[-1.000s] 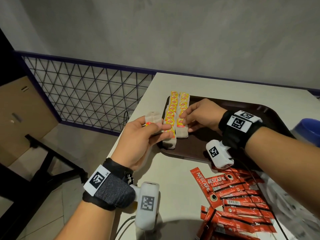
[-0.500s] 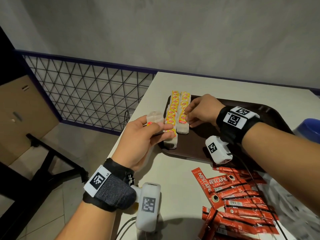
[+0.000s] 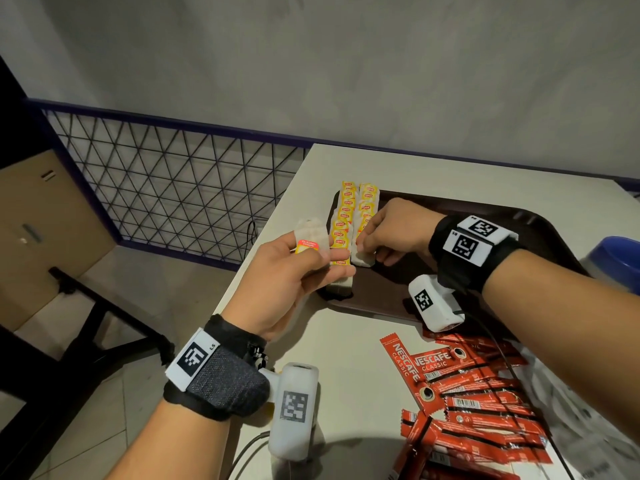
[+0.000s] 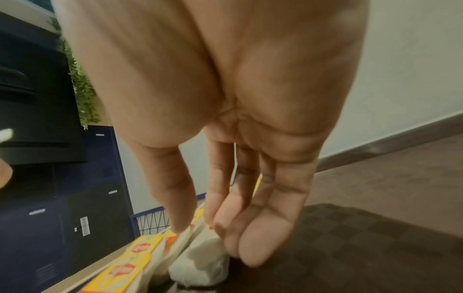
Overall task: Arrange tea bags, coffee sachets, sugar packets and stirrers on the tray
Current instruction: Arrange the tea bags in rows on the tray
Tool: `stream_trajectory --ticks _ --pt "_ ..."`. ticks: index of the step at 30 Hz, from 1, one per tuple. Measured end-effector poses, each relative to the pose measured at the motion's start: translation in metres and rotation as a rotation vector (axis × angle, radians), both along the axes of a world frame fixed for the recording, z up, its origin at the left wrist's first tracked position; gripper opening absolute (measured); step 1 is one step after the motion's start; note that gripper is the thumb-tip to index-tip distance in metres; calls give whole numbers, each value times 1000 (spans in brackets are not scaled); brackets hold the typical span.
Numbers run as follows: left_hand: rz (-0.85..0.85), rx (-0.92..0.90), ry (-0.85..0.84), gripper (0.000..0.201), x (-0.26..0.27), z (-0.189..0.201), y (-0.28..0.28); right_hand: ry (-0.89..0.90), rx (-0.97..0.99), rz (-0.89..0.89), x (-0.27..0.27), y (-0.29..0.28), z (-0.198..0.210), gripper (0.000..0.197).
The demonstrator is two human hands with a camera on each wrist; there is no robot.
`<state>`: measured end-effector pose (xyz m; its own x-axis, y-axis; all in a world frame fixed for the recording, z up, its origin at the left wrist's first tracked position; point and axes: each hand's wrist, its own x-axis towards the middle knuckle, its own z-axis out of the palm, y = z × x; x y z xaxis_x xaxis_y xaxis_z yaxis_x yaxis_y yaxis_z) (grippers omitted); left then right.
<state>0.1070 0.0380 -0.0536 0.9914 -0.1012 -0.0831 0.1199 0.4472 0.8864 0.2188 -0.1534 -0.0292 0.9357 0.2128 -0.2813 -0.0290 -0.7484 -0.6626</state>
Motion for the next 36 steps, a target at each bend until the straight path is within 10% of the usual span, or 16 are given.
stream_trajectory --ticks 21,36 --pt "-367 67 -87 36 -13 -2 -13 -272 500 53 -94 -14 20 23" --pt "-74 96 -109 6 -8 0 -15 -386 651 -40 -105 -18 11 20"
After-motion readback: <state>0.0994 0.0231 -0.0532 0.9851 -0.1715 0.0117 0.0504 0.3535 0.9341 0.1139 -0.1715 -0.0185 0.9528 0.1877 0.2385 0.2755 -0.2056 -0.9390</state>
